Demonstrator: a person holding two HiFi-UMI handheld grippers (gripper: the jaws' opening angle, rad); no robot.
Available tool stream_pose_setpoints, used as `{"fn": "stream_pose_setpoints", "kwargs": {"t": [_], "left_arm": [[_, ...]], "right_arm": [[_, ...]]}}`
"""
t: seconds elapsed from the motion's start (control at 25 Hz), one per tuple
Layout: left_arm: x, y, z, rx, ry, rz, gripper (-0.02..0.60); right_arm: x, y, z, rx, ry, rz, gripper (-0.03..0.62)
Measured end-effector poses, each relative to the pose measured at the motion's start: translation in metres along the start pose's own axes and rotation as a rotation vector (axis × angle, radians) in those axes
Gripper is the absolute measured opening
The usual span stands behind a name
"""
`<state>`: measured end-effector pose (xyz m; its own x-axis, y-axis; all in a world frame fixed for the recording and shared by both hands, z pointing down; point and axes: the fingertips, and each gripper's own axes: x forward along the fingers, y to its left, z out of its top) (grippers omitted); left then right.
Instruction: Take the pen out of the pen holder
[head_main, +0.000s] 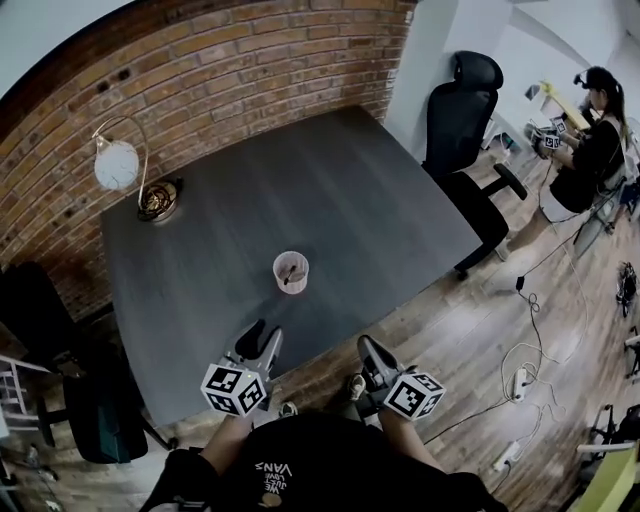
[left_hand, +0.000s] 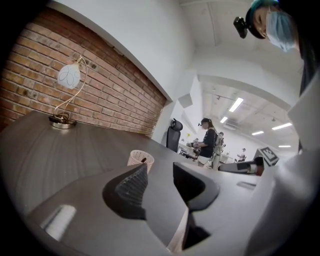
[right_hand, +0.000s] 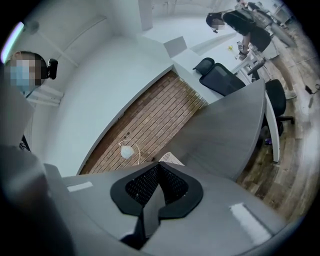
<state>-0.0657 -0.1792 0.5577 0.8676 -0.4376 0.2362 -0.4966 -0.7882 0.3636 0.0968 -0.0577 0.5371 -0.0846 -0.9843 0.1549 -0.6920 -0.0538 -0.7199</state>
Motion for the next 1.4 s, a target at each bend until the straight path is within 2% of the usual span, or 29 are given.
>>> {"fn": "stream_pose_setpoints", "kwargs": {"t": [0.48,0.8,1.08,1.4], "left_arm": [[0.034,-0.026,0.002,-0.058,-0.105,0.259,0.170],[0.036,-0.036,0.001,-0.065,-0.159,0.410,0.169],[0.047,-0.040,0.001,-0.037,-0.162,0.462,0.169],[0.061,-0.013,-0.001,-0.062,-0.150,0.493,0.169]], "right_arm": [[0.030,-0.042,0.054,-0.048,0.208,0.208,0.000],[0.027,-0.062,0.080,-0.064,0.272,0.296,0.000],[0.021,-0.079,0.090,-0.054,0.288,0.310,0.000],[0.030,-0.087,0.094,-0.036,0.267,0.277,0.000]]}}
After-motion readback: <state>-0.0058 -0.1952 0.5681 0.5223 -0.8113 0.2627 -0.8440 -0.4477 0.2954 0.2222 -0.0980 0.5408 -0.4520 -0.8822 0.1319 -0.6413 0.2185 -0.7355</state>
